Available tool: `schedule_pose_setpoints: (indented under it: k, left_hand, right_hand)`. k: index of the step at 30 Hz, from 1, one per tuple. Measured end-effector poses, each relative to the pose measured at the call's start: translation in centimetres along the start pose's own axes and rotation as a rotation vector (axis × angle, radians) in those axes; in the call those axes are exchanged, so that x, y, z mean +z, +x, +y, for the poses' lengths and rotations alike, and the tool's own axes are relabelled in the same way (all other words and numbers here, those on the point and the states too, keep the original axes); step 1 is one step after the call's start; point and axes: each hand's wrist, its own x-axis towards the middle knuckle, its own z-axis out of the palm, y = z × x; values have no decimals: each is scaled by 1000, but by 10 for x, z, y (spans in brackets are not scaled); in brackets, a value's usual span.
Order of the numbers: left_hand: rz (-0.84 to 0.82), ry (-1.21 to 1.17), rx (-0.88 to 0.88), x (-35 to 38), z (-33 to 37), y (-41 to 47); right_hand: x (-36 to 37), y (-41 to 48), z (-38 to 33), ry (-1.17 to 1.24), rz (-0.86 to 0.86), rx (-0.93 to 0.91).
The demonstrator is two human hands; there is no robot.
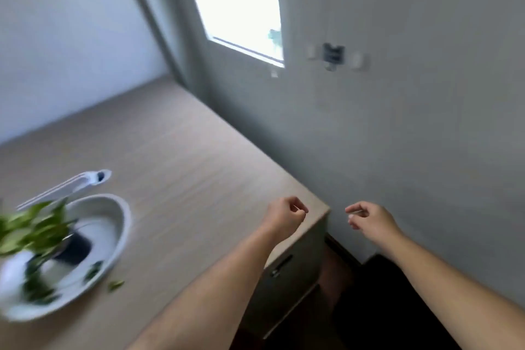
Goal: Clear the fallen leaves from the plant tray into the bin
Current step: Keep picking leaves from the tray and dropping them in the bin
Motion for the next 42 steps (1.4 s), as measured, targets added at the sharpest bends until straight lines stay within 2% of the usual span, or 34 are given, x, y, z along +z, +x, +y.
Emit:
schedule_pose_setpoints:
  k: [5, 9, 16, 19, 22, 26, 30, 33, 36, 39, 42]
  left_hand:
    - [311, -72, -145, -118, -83, -64]
    - [514, -77, -277, -185, -169, -112]
    - [664, 9, -430, -279, -302, -165]
    - [615, 78, -395, -306, -339, -169]
    - [448, 214, -323, -317, -358, -159]
    - [248, 373, -217, -319, -363, -134]
    - [122, 547, -105, -315, -366, -115]
    - [116, 594, -33, -312, -369, -110]
    - [145, 609, 4, -311, -371, -109]
    - [164, 573, -38, -311, -370, -104]
    - [231, 369, -132, -311, -368, -102]
  right_hand:
    - [112, -21, -99, -193, -251, -256]
    - [203, -54, -156, -347, -361, -399]
    - [345, -98, -213, -530, -533, -602]
    - [388, -111, -210, -646, -644, -659]
    - [414, -119, -198, -797, -771, -724]
    - [427, -116, -180, -872, -829, -842]
    - [439, -109, -165, -983, -839, -1207]
    - [444, -104, -161, -926, -767, -1344]
    - [443, -94, -160, -933, -746, -1230]
    - [437, -84, -163, -771, -635, -930]
    - [422, -73, -165, -557, -469, -682]
